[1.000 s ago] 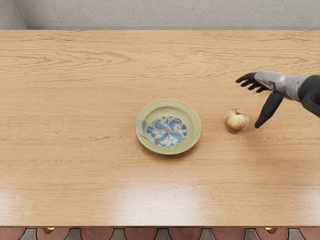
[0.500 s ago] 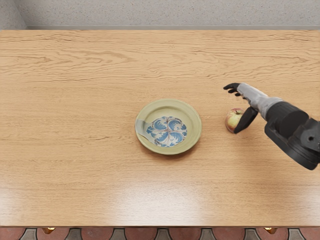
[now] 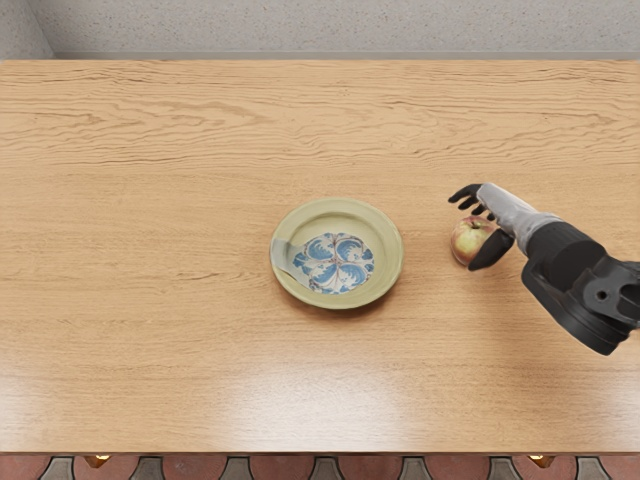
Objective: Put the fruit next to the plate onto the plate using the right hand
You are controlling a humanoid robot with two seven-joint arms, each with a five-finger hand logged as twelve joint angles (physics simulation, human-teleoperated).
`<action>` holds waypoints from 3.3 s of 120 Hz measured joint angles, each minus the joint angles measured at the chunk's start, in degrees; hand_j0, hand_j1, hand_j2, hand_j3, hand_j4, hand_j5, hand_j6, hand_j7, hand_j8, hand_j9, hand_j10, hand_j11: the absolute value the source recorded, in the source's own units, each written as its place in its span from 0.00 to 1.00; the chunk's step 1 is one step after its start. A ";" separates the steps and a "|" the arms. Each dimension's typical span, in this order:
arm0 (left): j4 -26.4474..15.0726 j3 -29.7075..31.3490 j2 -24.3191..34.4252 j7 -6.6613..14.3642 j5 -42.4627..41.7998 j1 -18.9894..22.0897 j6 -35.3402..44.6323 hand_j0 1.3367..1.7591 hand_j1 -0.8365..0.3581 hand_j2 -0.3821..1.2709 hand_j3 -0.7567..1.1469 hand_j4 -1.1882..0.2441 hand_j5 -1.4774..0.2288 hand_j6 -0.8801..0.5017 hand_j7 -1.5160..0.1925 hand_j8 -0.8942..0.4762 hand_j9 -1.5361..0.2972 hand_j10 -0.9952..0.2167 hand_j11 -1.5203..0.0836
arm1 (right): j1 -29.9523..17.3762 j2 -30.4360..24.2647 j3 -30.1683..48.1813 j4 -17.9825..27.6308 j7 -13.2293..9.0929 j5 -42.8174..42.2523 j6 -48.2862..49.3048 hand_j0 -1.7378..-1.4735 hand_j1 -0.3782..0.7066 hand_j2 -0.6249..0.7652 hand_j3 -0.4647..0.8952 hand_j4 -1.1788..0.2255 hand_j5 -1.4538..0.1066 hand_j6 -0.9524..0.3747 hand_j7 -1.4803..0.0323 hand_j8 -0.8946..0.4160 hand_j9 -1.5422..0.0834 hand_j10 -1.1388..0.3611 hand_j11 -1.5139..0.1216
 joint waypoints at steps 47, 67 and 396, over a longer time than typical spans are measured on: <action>0.00 -0.01 0.00 0.00 0.00 0.02 0.00 0.76 0.98 0.23 0.40 0.82 0.86 0.63 0.88 0.65 0.83 0.81 0.94 | -0.92 1.78 -0.01 -1.73 -0.04 -0.56 -0.03 0.30 0.44 0.41 0.34 0.54 0.63 0.41 0.65 0.44 0.66 0.58 0.62; 0.00 -0.01 0.00 0.00 0.02 0.03 0.00 0.76 0.98 0.23 0.40 0.82 0.86 0.63 0.88 0.65 0.83 0.81 0.94 | -1.09 1.68 -0.01 -1.76 -0.03 -0.41 -0.01 0.30 0.49 0.40 0.34 0.51 0.60 0.38 0.61 0.45 0.62 0.56 0.59; 0.01 0.01 0.00 0.01 0.02 0.00 0.00 0.76 0.98 0.23 0.40 0.82 0.86 0.63 0.88 0.65 0.83 0.81 0.94 | -12.22 10.91 41.25 -7.69 0.00 14.81 13.27 0.30 0.23 0.44 0.34 0.71 0.77 0.58 0.82 0.55 0.80 0.64 0.77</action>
